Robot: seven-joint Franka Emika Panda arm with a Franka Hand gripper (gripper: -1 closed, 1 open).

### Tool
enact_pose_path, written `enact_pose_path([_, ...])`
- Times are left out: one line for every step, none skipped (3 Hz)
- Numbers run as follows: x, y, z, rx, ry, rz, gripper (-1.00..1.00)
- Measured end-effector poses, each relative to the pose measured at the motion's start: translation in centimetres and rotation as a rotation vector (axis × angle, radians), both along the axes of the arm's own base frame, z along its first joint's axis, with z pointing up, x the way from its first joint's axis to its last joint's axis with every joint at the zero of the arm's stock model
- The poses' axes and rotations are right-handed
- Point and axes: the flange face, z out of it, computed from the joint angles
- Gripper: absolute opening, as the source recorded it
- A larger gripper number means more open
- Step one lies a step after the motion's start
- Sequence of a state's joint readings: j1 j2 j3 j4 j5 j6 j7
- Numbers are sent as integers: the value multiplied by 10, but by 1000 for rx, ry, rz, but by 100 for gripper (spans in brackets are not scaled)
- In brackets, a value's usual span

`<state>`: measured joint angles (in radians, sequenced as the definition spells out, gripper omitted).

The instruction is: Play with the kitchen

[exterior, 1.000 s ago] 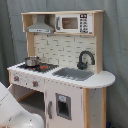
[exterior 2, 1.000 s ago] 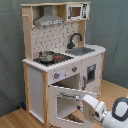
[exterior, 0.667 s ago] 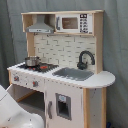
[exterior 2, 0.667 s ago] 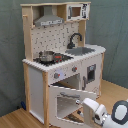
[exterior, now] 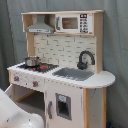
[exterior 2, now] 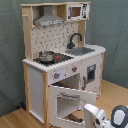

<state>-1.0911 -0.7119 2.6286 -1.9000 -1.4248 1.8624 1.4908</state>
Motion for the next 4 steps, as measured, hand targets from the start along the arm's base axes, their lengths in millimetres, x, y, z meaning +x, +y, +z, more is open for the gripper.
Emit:
enact_pose_path([6, -18, -25, 19, 41, -68, 100])
enact_pose_path([42, -55, -32, -15, 23, -151, 100])
enact_pose_path([58, -89, -35, -53, 32, -217, 100])
enact_pose_path([99, -128, -45, -83, 48, -347, 100])
